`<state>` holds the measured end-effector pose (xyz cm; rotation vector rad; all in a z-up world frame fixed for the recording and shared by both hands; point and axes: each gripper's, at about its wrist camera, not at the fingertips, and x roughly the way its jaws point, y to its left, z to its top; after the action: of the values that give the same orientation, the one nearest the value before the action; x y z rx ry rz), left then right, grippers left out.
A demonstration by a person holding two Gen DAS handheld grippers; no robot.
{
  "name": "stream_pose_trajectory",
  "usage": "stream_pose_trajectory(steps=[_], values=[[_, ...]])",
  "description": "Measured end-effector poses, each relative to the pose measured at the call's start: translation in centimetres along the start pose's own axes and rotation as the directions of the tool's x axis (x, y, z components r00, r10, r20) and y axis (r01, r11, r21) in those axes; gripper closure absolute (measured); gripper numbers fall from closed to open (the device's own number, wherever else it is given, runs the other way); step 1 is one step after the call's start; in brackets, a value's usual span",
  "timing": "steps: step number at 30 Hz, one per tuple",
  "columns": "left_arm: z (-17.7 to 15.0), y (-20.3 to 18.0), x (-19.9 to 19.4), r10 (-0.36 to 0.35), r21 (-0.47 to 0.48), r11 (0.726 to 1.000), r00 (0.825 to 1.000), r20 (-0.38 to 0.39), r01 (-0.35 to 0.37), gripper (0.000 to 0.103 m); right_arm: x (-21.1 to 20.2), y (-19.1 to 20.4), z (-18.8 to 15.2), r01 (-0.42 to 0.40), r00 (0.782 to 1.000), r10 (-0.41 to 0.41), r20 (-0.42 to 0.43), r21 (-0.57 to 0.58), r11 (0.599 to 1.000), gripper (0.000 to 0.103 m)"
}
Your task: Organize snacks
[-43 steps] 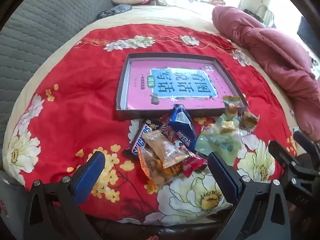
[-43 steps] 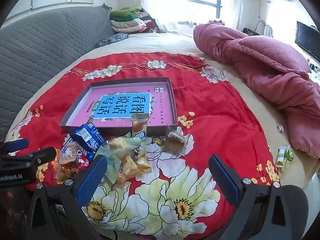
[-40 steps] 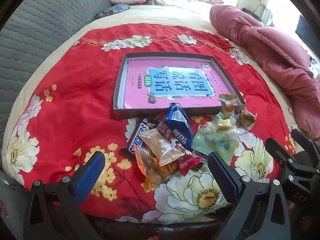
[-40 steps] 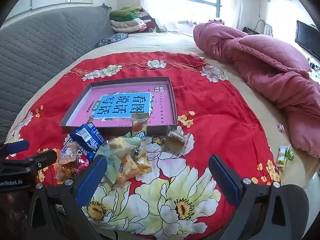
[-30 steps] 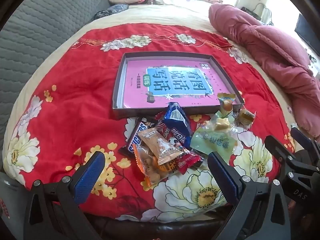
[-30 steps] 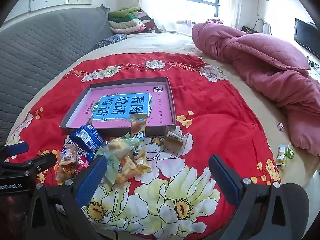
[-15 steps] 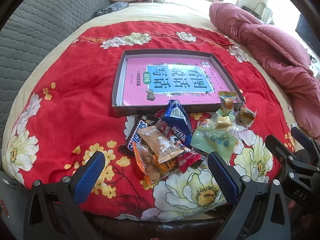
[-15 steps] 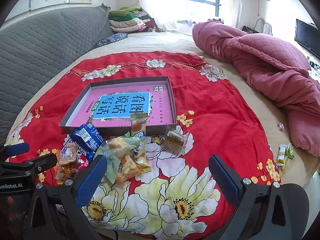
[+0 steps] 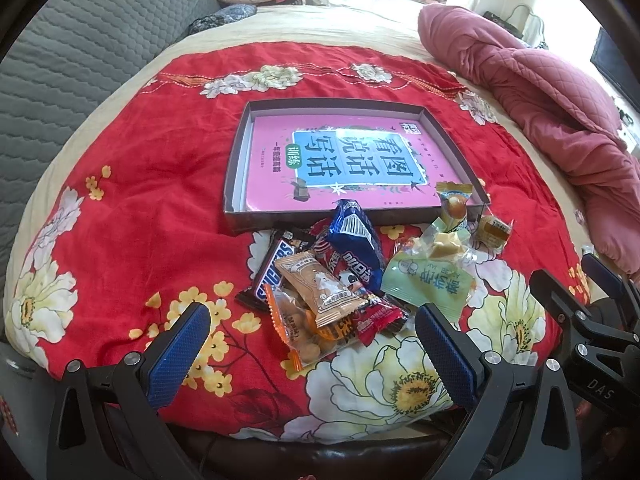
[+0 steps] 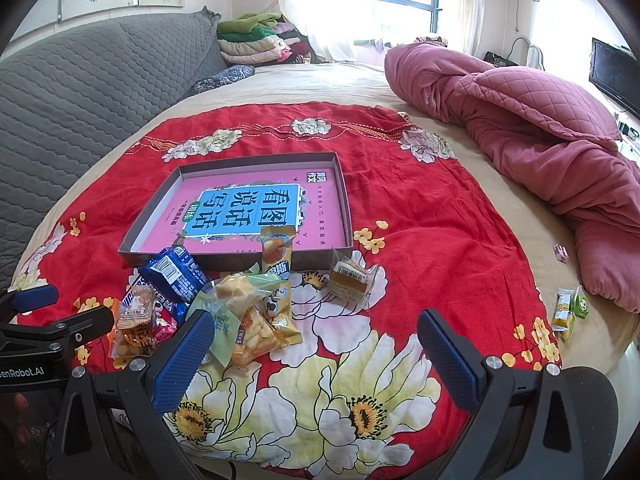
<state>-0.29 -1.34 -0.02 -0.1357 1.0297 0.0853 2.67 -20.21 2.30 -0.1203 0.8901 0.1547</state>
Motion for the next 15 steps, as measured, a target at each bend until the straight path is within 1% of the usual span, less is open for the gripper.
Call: stream_pose_trajectory(steps=[15], values=[[0.02, 0.0, 0.18, 0.002, 0.006, 1.0, 1.0, -0.003, -0.002, 0.001, 0.02, -0.01, -0.04, 0.0, 1.0, 0.0, 0.001, 0.0, 1.0, 0.001]])
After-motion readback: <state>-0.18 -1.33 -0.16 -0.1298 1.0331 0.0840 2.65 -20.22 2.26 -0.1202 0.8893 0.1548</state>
